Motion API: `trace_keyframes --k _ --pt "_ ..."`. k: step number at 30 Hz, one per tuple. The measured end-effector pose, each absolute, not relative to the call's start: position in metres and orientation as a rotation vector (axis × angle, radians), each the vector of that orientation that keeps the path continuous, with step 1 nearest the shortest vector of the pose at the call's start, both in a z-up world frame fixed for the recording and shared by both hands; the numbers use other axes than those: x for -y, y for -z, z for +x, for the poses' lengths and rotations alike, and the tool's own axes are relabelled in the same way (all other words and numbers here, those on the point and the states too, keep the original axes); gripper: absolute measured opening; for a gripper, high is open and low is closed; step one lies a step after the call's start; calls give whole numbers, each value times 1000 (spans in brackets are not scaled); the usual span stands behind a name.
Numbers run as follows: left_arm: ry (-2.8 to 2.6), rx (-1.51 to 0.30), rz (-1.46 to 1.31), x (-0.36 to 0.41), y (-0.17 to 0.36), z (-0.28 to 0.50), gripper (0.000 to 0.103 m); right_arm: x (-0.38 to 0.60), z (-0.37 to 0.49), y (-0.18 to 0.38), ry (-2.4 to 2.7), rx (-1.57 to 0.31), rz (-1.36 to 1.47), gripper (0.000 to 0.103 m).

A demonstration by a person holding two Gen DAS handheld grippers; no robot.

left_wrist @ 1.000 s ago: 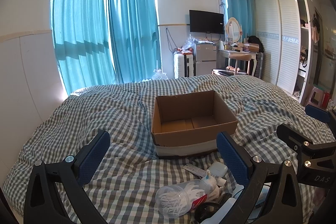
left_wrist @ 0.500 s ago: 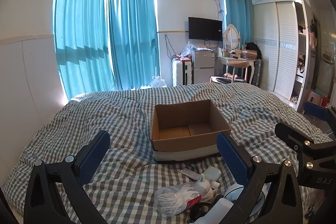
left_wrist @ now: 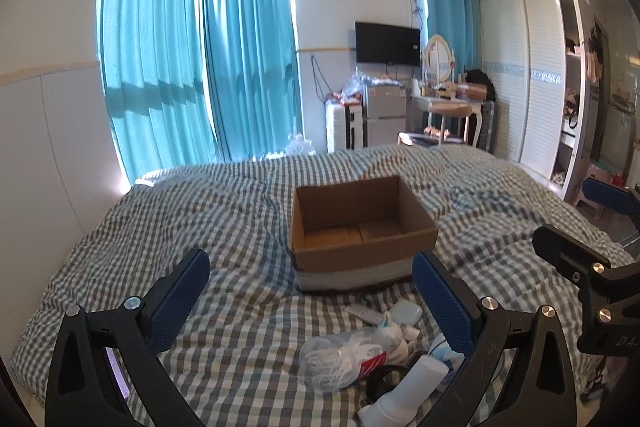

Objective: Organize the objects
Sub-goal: 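Grasp the white tape roll with the right tool while the left tool grasps the clear floss tub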

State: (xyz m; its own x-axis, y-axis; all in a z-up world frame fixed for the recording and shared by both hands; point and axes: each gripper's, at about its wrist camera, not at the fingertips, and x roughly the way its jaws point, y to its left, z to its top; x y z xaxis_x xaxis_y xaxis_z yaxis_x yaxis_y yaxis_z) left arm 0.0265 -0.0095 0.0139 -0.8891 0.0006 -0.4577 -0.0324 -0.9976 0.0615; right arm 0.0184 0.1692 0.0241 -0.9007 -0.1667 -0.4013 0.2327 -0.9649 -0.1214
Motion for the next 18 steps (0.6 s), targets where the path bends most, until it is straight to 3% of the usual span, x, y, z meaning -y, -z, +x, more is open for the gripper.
trace_keyframes --k 14,18 --pt "-2904 -102 -1181 15 81 -11 103 -169 -17 81 2658 -282 1030 86" --pt "-2852 -95 -1230 10 101 -19 103 -171 -26 104 2614 -280 1104 71"
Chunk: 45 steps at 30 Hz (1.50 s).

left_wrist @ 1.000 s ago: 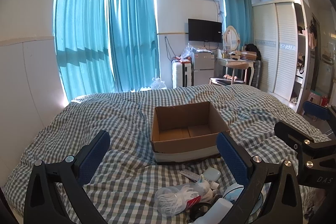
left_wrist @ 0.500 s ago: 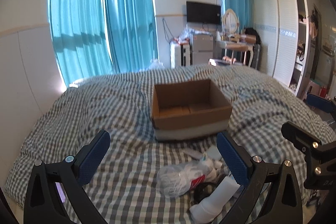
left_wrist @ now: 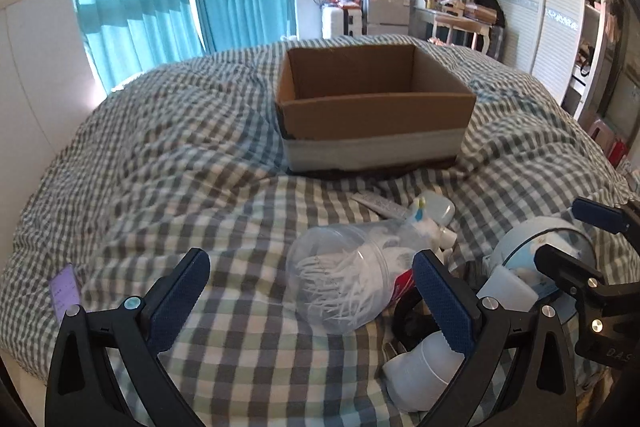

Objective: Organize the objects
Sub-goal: 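Grasp the white tape roll with the right tool while the left tool grasps the clear floss tub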

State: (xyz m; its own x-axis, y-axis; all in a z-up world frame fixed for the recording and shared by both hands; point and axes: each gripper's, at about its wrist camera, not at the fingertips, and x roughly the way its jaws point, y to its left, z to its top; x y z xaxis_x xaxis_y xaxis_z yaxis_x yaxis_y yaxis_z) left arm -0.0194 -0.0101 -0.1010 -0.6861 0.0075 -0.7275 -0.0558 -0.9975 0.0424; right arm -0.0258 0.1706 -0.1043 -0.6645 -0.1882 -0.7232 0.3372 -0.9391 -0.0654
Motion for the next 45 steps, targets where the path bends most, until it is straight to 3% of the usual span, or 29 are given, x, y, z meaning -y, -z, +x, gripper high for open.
trace_keyframes --k 4,9,13,16,29,45 --pt "-2799 -130 -1284 4 117 -31 103 -169 -29 113 2622 -291 1107 47" --pt "-2718 -2 -1336 8 129 -51 103 -168 -29 104 2635 -283 1060 21" --pt "-2679 154 -1346 14 135 -64 101 -170 -31 97 2668 -291 1038 21" --pt "-2644 202 -1353 15 137 -67 87 -174 -32 92 2681 -267 1020 21" --pt "-2674 96 -1289 8 116 -42 73 -192 -21 47 2751 -201 894 19" --pt "-2835 53 -1139 28 68 -39 65 -184 -27 36 2749 -213 860 19"
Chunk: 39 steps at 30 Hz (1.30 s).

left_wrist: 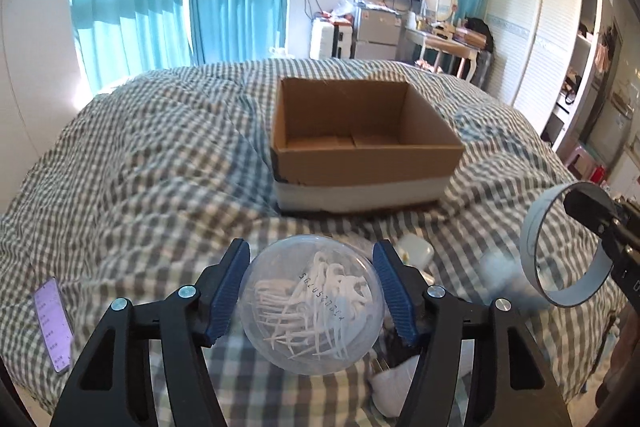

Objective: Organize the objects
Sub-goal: 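Grasp the white tape roll with the right tool while the left tool grasps the clear floss tub, then carry both into the cardboard box and open both tools to release them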

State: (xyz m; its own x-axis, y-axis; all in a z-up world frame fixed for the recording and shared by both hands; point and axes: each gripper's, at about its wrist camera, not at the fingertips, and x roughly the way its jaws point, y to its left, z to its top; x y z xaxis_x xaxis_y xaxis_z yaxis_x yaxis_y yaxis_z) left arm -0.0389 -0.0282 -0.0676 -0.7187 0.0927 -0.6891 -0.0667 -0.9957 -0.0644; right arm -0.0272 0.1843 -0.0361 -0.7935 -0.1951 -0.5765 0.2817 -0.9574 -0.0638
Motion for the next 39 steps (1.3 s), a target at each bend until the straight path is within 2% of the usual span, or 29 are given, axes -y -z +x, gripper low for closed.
trace_keyframes --k 11,16,26,39 --pt "-2775 -112 -1223 6 106 -39 65 -182 -35 44 2737 -217 893 19" --pt "-2683 -141 -1366 -4 141 -49 64 -183 -36 45 2739 -211 891 19" --pt "-2802 -135 -1145 8 79 -60 64 -183 -59 44 2720 -209 912 19" --pt "-2839 -123 -997 14 -5 -168 64 -163 -160 -32 2732 -244 773 19"
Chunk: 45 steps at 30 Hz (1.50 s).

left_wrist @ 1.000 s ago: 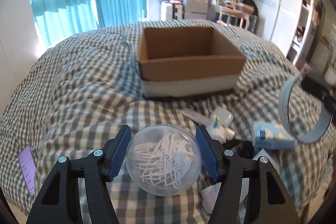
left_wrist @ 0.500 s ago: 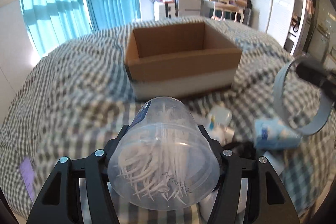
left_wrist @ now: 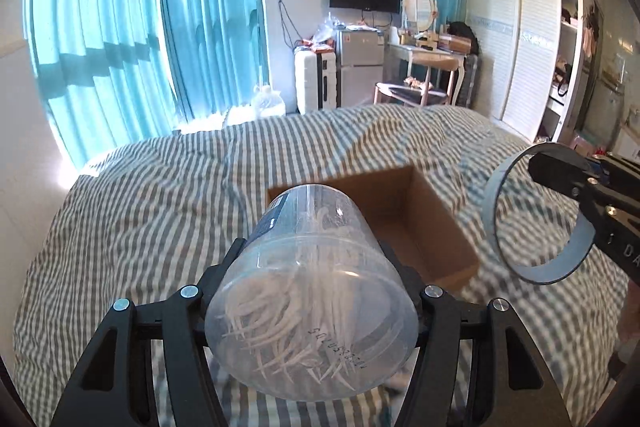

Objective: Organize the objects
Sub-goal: 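Carry both into the cardboard box and open both tools to release them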

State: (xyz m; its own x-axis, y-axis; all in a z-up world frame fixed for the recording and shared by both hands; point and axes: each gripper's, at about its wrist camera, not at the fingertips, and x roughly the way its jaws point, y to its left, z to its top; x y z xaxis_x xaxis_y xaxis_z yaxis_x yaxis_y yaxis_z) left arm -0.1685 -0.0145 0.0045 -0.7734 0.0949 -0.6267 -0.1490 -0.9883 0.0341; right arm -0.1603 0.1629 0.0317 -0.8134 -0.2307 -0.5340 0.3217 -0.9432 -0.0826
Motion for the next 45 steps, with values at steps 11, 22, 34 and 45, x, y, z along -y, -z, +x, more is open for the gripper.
trace_keyframes --k 11,22,34,45 --pt "-2797 -188 -1082 7 25 -263 64 -130 -284 -4 2648 -256 957 19" --pt "-2687 -217 -1186 -6 84 -308 64 -114 -348 77 2502 -286 1170 19" --pt "-2642 -241 -1219 -15 99 -310 75 -123 -342 91 2489 -329 1230 54" --pt "-2700 -238 -1169 -6 67 -272 83 -138 -306 47 2548 -284 1129 64"
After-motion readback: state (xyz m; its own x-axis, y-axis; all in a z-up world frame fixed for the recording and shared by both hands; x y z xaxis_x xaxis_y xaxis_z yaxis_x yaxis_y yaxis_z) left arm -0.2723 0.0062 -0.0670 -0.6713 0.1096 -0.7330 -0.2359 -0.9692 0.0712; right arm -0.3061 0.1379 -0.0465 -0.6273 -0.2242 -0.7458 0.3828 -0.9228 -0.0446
